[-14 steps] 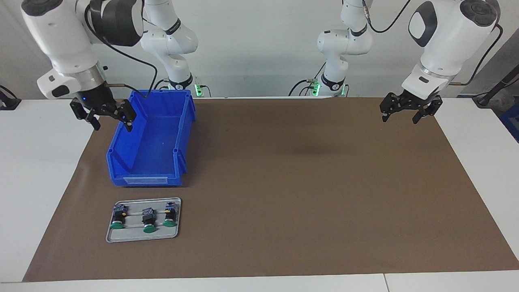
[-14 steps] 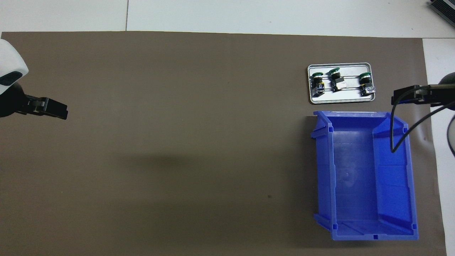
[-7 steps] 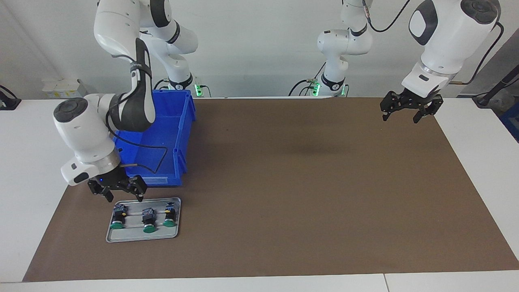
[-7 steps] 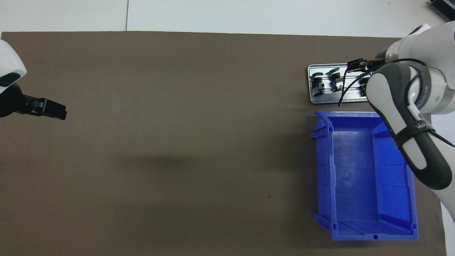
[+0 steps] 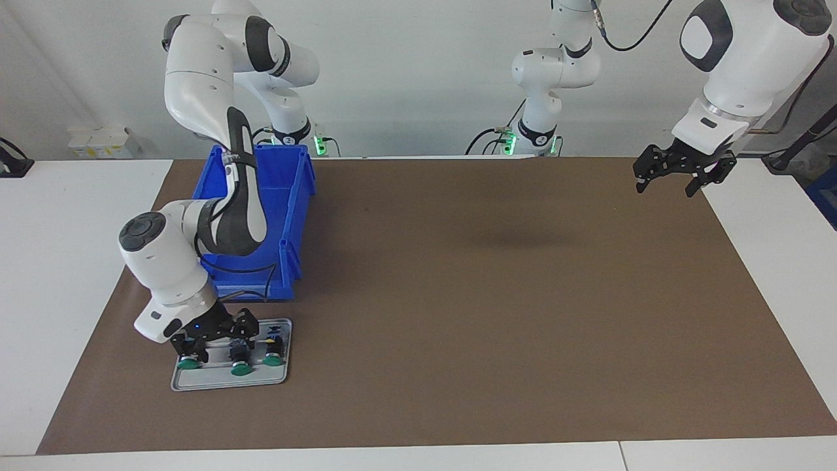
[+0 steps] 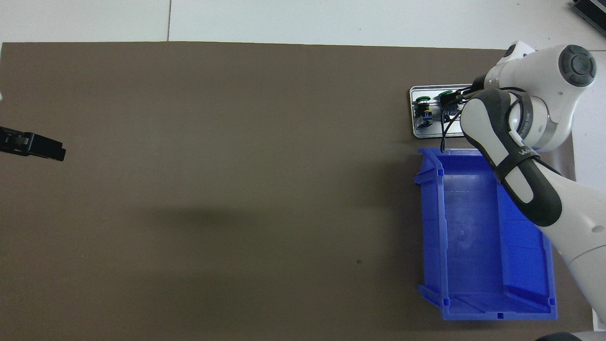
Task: Place and press button with both arms
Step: 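Reach the right gripper to the metal tray and grasp a green-capped part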
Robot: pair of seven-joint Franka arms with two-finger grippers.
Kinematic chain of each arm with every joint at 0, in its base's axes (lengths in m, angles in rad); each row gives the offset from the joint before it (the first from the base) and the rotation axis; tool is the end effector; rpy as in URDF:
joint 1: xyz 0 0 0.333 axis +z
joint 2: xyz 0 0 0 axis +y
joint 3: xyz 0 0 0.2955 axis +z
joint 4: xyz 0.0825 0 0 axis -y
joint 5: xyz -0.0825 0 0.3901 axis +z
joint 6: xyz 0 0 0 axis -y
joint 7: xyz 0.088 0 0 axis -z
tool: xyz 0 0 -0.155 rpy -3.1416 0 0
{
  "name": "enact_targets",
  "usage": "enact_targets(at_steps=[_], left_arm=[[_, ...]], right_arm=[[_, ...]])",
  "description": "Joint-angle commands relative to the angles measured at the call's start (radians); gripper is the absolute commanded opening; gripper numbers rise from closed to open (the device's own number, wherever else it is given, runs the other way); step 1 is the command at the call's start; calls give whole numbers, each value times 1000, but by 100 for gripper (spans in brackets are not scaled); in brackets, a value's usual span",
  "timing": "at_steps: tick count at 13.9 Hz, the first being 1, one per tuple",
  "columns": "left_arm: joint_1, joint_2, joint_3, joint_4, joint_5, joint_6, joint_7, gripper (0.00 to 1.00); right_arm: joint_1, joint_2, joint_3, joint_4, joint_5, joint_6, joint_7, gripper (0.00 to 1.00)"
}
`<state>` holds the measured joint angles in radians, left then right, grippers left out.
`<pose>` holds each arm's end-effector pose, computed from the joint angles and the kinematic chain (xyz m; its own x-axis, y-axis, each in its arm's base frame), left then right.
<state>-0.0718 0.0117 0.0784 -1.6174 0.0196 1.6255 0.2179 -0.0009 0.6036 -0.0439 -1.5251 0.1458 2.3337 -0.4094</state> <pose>0.5676 0.0065 0.5319 0.9775 -0.2107 -0.0079 -0.2109 -0.9773 -0.0192 0.7280 -0.0214 0.2597 0.9359 0.2729 0.2229 0.2823 -0.9593 -0.0107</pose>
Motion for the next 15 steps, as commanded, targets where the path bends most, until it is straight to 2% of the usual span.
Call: enact_targets(at_steps=[1, 3, 4, 6, 8, 9, 12, 13, 15], left_arm=[[3, -19, -6, -10, 11, -4, 14, 100], [-8, -24, -9, -10, 11, -7, 12, 100], [-11, -25, -15, -12, 11, -10, 12, 100], [-16, -29, -23, -13, 11, -15, 11, 100], [-20, -35, -28, -19, 11, -16, 5, 100], [-23, -36, -29, -22, 11, -16, 3, 100], [-17, -39, -29, -27, 11, -12, 6, 100], [-10, -39, -28, -27, 11, -13, 11, 100], [-5, -39, -25, -27, 11, -15, 3, 100]], right_arm=[[-14, -16, 19, -76, 28, 59, -87, 92], [-19, -13, 19, -86, 28, 73, -112, 83], [-19, -13, 19, -92, 28, 88, -112, 74], [-19, -15, 19, -104, 26, 96, -114, 47], [-19, -15, 19, -104, 26, 98, -112, 6], [-19, -15, 19, -102, 26, 99, -109, 0], [-13, -21, 15, -66, 23, 73, -60, 0], [-7, -22, 9, -38, 8, 44, -5, 0], [-1, -33, -1, 41, -12, -89, 168, 0]])
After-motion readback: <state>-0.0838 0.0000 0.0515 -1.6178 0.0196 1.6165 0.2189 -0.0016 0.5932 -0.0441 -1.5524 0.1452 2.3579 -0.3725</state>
